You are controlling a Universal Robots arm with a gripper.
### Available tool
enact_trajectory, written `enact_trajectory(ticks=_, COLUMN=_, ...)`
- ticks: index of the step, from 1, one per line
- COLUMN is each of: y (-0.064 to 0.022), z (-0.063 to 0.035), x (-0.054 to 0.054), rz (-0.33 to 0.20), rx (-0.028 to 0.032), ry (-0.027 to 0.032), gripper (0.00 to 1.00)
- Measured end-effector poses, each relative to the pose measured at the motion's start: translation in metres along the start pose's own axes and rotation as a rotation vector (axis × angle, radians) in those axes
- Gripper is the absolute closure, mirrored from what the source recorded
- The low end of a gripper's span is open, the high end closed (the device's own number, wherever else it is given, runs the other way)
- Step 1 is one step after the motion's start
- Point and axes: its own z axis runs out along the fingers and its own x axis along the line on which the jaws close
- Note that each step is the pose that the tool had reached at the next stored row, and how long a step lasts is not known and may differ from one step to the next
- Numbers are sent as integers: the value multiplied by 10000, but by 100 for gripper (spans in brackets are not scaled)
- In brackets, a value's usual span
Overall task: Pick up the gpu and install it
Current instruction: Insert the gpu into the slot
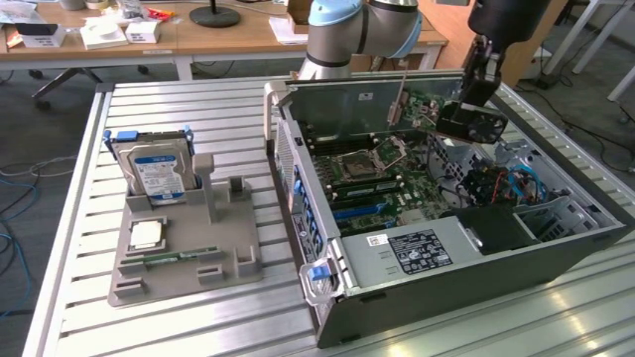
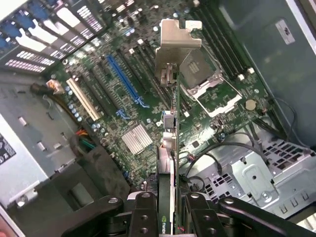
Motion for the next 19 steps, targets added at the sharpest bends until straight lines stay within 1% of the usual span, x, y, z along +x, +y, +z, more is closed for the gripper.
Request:
enact_trajectory(ticks=7, y=8, z=0, x=6, rz=-1007, rx=113, ry=94, gripper=74)
enact_trajectory(ticks=19, y=24, z=-1, x=16, rz=-2656, rx=316, ry=278, gripper=74)
